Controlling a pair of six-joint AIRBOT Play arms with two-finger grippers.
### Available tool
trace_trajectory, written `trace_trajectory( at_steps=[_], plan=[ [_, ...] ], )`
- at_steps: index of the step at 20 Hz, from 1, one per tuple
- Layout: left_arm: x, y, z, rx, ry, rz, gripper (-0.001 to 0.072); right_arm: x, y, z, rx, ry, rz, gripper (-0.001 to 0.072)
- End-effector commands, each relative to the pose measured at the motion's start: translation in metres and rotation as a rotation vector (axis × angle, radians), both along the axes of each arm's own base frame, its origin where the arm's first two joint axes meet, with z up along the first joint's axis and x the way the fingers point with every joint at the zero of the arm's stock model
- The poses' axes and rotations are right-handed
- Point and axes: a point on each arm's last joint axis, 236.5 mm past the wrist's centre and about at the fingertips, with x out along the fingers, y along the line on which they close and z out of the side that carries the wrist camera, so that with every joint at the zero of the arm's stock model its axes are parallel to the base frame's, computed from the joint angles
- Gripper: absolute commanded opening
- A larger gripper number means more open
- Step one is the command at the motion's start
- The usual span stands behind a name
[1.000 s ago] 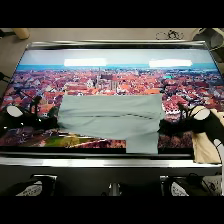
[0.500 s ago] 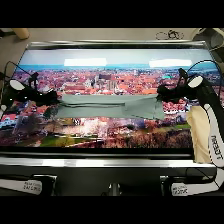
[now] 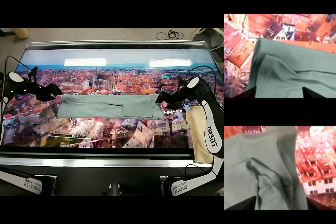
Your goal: Fold the shirts.
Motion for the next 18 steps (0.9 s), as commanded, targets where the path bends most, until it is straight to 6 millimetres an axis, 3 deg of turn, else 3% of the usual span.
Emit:
trace_trajectory(
  at_steps=[1,4,5,6,7,8,9,10,12,15,18],
  plan=[
    [-0.005,-0.01,0.038,0.007,-0.059,-0.043,0.0671,-0.031,0.006,-0.026,0.042,0.153,0.056,0.0718],
    [-0.014,-0.031,0.072,0.015,-0.118,-0.093,0.0671,-0.02,0.045,-0.032,0.129,0.136,0.054,0.0707],
    [-0.016,-0.041,0.081,0.016,-0.136,-0.114,0.0669,-0.015,0.056,-0.032,0.139,0.119,0.059,0.0629],
    [-0.019,-0.053,0.087,0.014,-0.15,-0.137,0.0655,-0.011,0.062,-0.031,0.135,0.102,0.065,0.0381],
    [-0.021,-0.068,0.089,0.008,-0.155,-0.167,0.0543,-0.01,0.064,-0.026,0.142,0.096,0.056,0.0102],
    [-0.024,-0.084,0.087,0.004,-0.151,-0.201,0.0339,-0.008,0.07,-0.015,0.169,0.083,0.052,0.0024],
    [-0.027,-0.105,0.081,0.001,-0.147,-0.24,0.0083,-0.007,0.072,0.003,0.177,0.052,0.072,0.0024],
    [-0.029,-0.128,0.072,-0.006,-0.148,-0.276,0.0028,-0.007,0.073,0.025,0.174,0.012,0.093,0.0023],
    [-0.036,-0.191,0.045,-0.074,-0.13,-0.329,0.0028,-0.014,0.08,0.079,0.184,-0.061,0.125,0.0023],
    [-0.053,-0.28,0.005,-0.218,-0.073,-0.351,0.0028,-0.044,0.091,0.152,0.189,-0.147,0.18,0.0023],
    [-0.074,-0.352,-0.017,-0.398,0.027,-0.305,0.0028,-0.07,0.096,0.214,0.192,-0.25,0.172,0.0024]
  ],
)
